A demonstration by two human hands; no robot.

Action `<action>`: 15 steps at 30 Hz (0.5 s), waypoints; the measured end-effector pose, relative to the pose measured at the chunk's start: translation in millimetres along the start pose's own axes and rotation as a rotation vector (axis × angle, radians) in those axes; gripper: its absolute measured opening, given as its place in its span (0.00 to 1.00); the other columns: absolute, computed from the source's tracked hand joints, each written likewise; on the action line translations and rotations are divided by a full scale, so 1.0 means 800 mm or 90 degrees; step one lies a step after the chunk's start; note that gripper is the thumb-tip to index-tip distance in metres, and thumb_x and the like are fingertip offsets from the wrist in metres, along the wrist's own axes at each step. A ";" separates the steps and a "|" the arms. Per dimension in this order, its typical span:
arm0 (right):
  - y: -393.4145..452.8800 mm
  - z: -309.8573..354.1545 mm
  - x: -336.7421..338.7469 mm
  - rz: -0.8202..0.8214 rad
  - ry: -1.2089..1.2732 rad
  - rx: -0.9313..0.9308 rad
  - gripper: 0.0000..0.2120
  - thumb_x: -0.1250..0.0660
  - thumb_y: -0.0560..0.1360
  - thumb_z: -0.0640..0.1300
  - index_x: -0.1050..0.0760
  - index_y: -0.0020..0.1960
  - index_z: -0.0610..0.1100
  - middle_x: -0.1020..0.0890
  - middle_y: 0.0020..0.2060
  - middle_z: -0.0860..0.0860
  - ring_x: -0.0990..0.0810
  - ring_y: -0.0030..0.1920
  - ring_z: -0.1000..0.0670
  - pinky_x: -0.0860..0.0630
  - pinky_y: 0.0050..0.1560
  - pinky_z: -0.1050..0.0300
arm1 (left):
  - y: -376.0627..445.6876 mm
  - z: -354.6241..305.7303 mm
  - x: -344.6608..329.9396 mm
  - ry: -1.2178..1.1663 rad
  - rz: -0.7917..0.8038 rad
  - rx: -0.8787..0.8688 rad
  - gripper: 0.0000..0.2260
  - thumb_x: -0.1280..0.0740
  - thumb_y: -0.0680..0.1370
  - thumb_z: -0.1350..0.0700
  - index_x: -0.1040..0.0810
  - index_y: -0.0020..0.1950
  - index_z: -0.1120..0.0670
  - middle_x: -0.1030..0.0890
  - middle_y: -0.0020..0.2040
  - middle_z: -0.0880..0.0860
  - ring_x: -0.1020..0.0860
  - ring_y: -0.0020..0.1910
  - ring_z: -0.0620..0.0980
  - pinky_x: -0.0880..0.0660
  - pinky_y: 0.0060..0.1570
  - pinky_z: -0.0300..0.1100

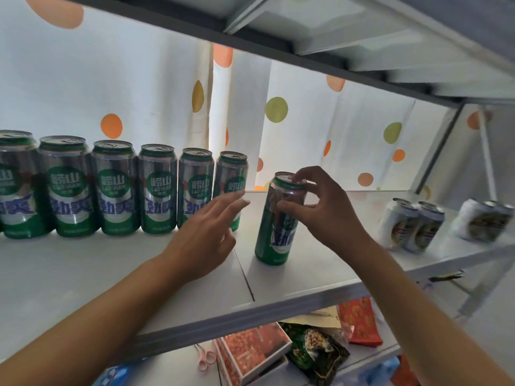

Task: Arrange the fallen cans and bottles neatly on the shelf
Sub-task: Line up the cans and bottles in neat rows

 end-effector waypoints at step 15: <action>0.010 0.008 0.001 -0.086 0.002 0.009 0.19 0.19 0.64 0.42 0.26 0.48 0.47 0.19 0.49 0.58 0.21 0.53 0.58 0.26 0.46 0.68 | 0.004 0.010 0.003 -0.003 -0.002 0.046 0.26 0.32 0.75 0.61 0.34 0.72 0.51 0.36 0.75 0.50 0.39 0.75 0.51 0.43 0.70 0.44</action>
Point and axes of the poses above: each hand's wrist, its own y-axis towards the middle knuckle, its own x-axis out of the back of the hand, z = x × y, the point moved 7 cm from there along y, towards the middle knuckle
